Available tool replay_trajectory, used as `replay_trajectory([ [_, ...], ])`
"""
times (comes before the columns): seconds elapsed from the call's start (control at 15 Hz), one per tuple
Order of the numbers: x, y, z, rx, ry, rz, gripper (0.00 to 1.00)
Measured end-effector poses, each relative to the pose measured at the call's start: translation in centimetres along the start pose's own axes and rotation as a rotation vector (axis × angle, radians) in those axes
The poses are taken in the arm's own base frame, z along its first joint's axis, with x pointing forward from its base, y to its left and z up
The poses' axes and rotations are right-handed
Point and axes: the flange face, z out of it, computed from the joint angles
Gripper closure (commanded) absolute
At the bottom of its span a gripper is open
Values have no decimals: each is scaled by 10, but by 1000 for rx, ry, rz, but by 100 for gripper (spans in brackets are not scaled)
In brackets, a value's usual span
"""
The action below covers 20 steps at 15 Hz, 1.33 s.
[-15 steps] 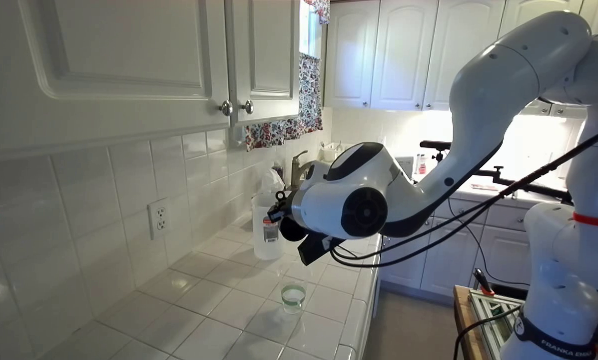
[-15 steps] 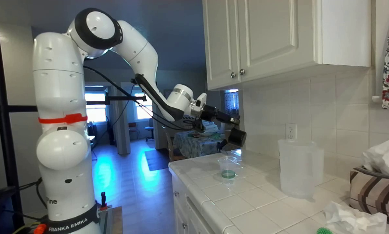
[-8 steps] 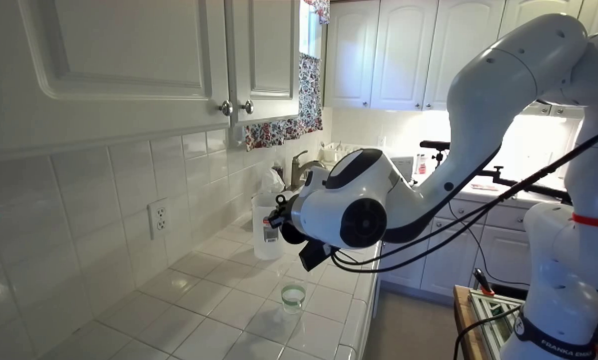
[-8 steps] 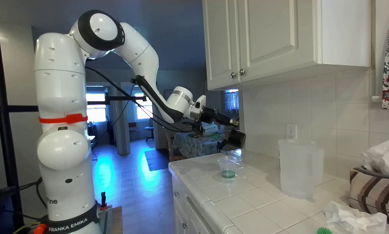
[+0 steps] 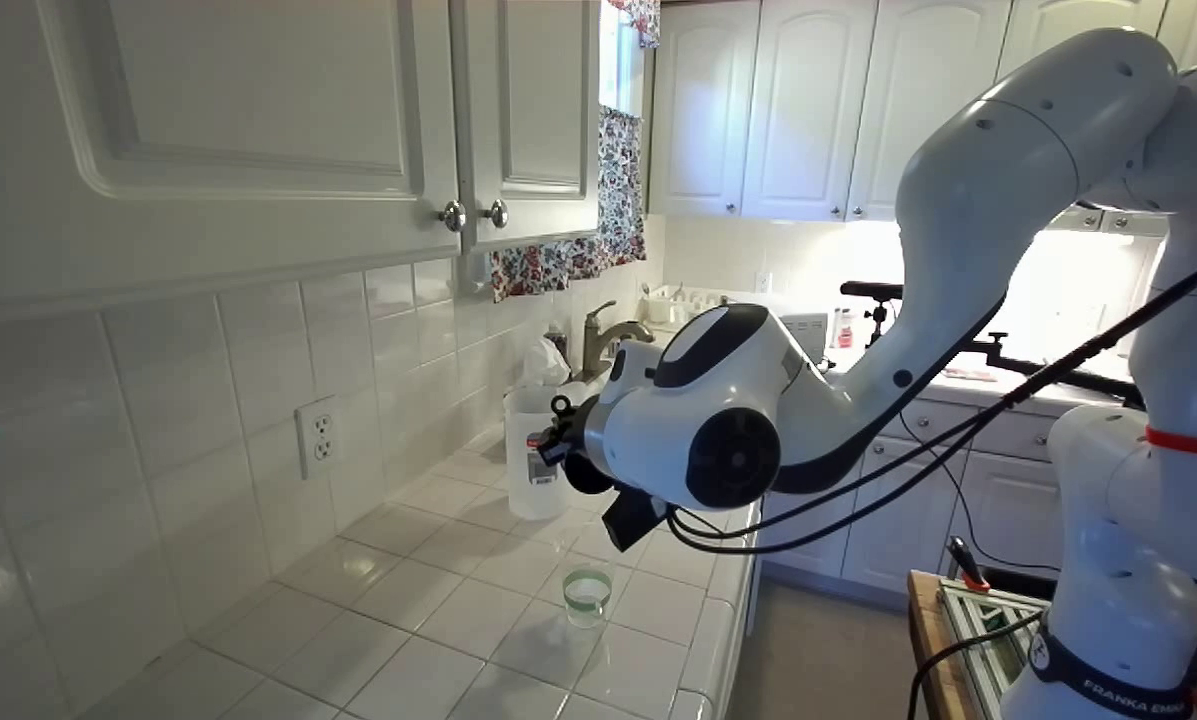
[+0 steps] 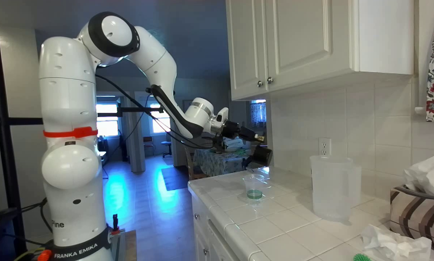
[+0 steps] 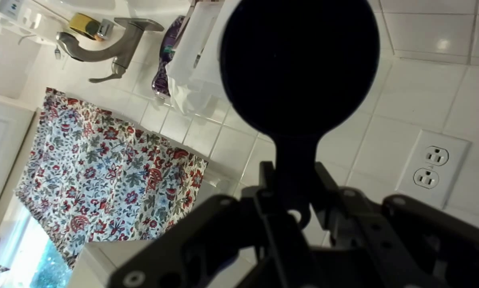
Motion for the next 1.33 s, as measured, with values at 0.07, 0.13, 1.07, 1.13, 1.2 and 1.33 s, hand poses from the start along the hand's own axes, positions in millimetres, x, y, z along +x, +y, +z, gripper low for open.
replay_trajectory([
  [0.07,0,0,0,-5,8,-5,94],
  [0.13,0,0,-1,-11,20,-12,94],
  [1.07,-6,-5,-1,-44,63,-61,94],
  [1.13,-7,-5,-1,-47,65,-62,94],
  [1.2,-7,-5,-1,-49,67,-63,94],
  [1.33,-7,-6,-2,-49,69,-65,94],
])
